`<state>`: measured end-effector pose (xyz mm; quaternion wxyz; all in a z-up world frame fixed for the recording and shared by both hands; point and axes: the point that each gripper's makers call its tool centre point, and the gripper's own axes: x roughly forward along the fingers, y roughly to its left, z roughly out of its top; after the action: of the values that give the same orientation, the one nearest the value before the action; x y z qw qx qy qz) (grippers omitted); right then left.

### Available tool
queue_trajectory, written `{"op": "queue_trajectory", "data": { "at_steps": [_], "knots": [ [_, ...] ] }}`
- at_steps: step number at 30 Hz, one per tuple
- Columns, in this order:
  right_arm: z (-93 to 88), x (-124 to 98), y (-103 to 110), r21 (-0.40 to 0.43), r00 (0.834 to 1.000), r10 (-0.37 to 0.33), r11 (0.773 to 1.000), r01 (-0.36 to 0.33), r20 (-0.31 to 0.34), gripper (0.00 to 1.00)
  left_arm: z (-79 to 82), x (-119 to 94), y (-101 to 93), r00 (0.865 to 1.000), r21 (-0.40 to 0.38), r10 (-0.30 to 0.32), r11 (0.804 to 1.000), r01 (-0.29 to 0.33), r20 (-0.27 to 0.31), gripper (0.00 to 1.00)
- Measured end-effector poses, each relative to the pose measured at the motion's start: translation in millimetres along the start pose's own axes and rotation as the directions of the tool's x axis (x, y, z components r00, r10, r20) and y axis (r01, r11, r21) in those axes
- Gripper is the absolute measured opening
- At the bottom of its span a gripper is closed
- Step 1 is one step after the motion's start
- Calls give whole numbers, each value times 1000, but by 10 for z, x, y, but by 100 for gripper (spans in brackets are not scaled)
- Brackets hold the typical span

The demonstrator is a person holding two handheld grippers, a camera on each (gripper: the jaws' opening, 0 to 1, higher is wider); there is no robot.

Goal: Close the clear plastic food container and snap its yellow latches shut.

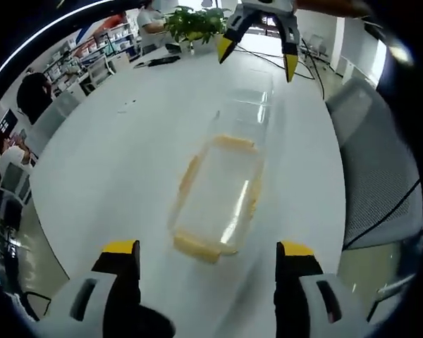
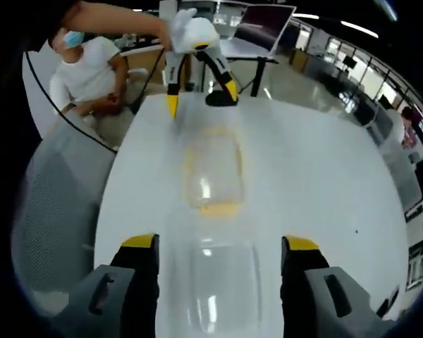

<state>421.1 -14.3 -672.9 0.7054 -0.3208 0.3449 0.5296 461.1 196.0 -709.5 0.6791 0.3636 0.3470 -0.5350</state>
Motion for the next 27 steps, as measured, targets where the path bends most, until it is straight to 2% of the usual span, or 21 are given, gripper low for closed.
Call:
{"op": "queue_trajectory", "data": {
  "at_steps": [7,13,20,27],
  "knots": [
    [62,157,13,-17,1000,19,1000,-19,4,59,-58,89,36,999,52,-32,998,32,-14,65],
    [119,341,23,-14,999,36,999,-36,-3,57,-134,197,49,998,88,-63,994,65,-33,56],
    [159,532,86,-17,998,70,997,-70,-7,54,-177,291,83,995,117,-87,989,91,-46,52],
    [139,703,69,-26,997,75,997,-76,-30,49,-236,376,122,992,132,-109,984,116,-62,48]
  ]
}}
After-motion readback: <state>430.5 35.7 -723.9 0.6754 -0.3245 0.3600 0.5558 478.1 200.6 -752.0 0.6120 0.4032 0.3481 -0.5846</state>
